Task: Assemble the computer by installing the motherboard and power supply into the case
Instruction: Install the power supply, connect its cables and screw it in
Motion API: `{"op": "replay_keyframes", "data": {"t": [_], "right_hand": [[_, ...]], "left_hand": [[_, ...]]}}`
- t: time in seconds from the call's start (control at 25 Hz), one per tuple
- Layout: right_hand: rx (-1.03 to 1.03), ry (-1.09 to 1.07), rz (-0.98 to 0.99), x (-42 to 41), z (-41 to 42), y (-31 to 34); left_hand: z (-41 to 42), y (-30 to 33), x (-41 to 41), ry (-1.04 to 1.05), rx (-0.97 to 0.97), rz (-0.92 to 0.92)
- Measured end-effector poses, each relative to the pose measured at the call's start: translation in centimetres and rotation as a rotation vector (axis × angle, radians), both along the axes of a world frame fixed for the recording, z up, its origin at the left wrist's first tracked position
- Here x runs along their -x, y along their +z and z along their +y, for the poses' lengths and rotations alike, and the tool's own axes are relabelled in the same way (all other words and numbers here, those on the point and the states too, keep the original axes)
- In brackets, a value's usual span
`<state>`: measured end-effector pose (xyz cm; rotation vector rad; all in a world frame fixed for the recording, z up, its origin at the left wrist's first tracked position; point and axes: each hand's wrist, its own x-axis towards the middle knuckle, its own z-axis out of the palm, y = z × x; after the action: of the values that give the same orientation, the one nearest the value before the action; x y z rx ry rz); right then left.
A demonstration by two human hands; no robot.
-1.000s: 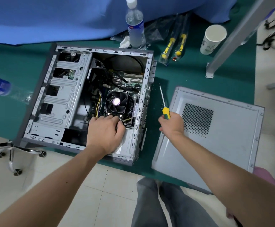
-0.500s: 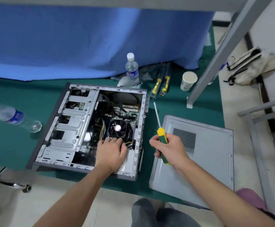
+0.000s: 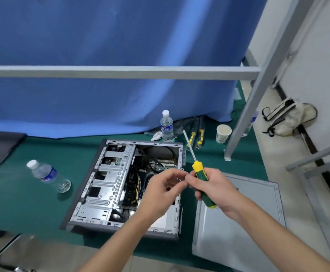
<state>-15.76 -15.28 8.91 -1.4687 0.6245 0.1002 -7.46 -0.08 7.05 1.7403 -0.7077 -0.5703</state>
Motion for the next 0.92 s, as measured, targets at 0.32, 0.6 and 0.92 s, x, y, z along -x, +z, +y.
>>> {"op": "replay_keyframes", "data": {"t": [0.32,0.6,0.92], "right_hand": [[-0.037,0.033,-0.122,0.3,0.0,4.3],[1.023,0.178,-0.037,3.9,-1.9,5.8],[1.296,0.217,0.000,3.7,-2.5,7.5]], "left_hand": [[0.3,3.7,-0.7,0.075,0.193,0.091],[1.8,5.9,-1.9,0.198,0.342,0.203],[2.4,7.8,-2.5,0.218,0.378,0.158]]}}
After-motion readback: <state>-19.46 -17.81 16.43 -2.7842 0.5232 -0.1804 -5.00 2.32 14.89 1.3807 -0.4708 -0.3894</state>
